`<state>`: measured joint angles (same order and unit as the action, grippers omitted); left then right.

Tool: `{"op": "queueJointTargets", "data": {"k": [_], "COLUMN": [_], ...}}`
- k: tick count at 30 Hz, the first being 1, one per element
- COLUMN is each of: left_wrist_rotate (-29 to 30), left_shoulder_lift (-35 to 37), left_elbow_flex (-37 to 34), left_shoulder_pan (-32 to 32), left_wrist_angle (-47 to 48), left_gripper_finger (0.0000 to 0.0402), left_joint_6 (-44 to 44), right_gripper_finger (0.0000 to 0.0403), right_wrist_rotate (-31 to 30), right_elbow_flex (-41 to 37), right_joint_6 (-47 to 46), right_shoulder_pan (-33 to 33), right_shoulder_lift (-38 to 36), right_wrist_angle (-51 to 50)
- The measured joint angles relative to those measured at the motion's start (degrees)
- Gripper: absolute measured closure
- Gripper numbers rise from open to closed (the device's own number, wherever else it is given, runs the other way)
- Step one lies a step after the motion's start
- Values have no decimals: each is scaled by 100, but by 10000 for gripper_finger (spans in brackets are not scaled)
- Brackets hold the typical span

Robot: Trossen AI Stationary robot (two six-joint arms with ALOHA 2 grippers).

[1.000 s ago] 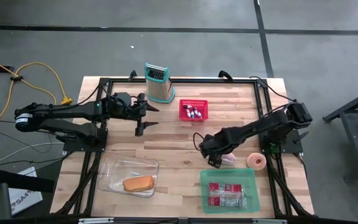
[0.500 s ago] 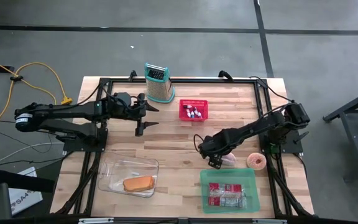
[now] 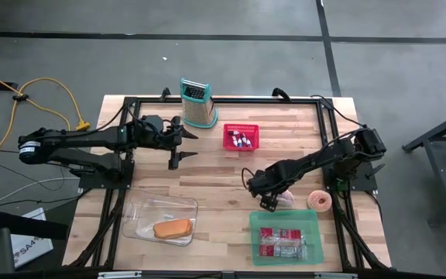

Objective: Pick & Place Food Item
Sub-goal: Put the bread into the transparent bin

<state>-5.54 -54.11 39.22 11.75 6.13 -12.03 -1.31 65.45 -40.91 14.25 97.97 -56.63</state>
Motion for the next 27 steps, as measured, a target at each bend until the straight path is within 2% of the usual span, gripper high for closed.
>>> {"op": "queueJointTargets", "data": {"k": [10, 27], "left_wrist_rotate": [0, 0], "left_shoulder_lift": [0, 0], "left_elbow_flex": [0, 0], "left_shoulder_pan": [2, 1], "left_wrist_angle": [0, -16], "left_gripper_finger": [140, 140], "left_joint_6": [0, 0], "right_gripper_finger": [57, 57], "right_wrist_rotate": [189, 295], "right_elbow_flex": [-129, -251], "right_joint_6": [-24, -291], "right_shoulder_pan": [-83, 262], "right_shoulder_lift": [0, 0], "right_wrist_angle": [-5, -301]}}
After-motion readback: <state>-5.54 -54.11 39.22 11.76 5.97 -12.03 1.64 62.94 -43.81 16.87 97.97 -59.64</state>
